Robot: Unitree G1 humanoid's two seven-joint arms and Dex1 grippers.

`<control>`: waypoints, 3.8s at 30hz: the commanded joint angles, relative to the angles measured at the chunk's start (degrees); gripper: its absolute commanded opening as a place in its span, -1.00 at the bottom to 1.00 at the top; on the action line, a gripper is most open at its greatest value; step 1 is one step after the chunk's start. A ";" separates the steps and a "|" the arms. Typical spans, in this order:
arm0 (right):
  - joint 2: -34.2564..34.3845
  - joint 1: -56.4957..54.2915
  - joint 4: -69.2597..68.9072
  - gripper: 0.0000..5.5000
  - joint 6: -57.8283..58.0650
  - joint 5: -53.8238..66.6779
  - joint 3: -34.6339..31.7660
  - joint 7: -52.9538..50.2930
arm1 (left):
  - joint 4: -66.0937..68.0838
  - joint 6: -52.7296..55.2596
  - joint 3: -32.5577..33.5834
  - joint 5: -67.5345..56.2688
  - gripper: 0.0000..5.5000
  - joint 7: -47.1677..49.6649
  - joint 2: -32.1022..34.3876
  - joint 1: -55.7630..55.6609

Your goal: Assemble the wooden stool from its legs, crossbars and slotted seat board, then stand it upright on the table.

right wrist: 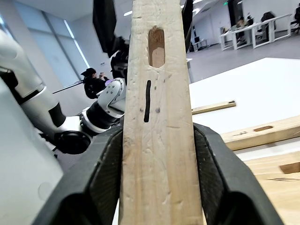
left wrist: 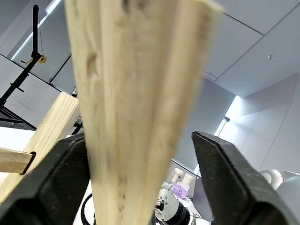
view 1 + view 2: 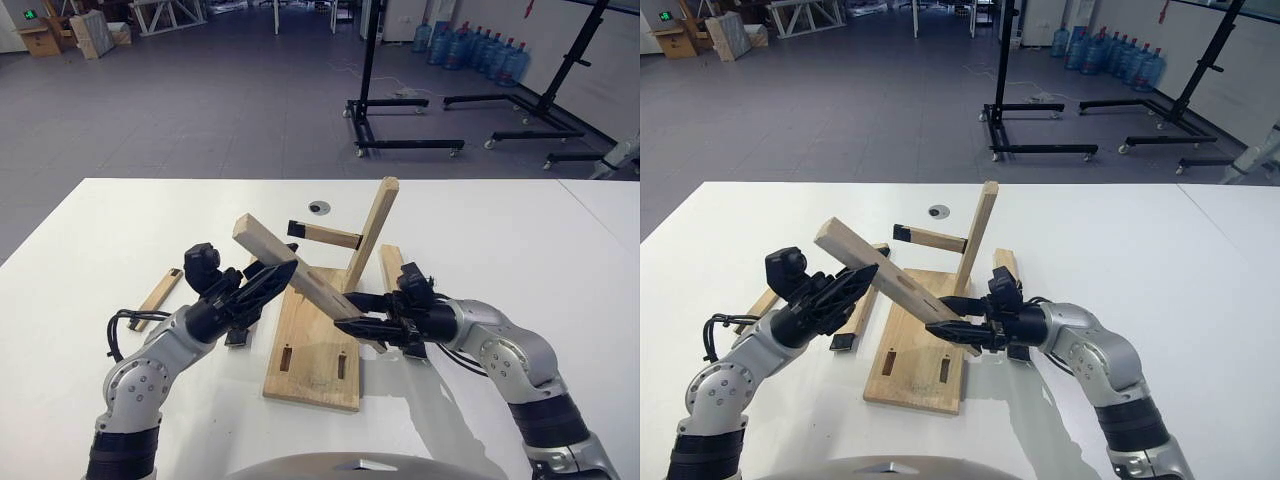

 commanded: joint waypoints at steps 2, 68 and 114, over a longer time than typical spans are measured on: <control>-0.92 -1.89 0.63 -0.27 -0.16 -0.59 -0.25 0.16 | -0.97 0.21 -0.34 -0.38 -0.02 -0.65 0.06 0.54; -10.10 -7.90 5.35 0.41 1.16 -5.17 -5.02 -0.11 | 62.01 -25.91 -5.88 47.44 -0.26 -39.93 14.46 -46.42; -15.59 -16.40 22.57 0.41 -55.68 -46.08 25.85 9.61 | 47.06 -20.98 -17.75 52.53 -0.27 -41.63 19.42 -40.87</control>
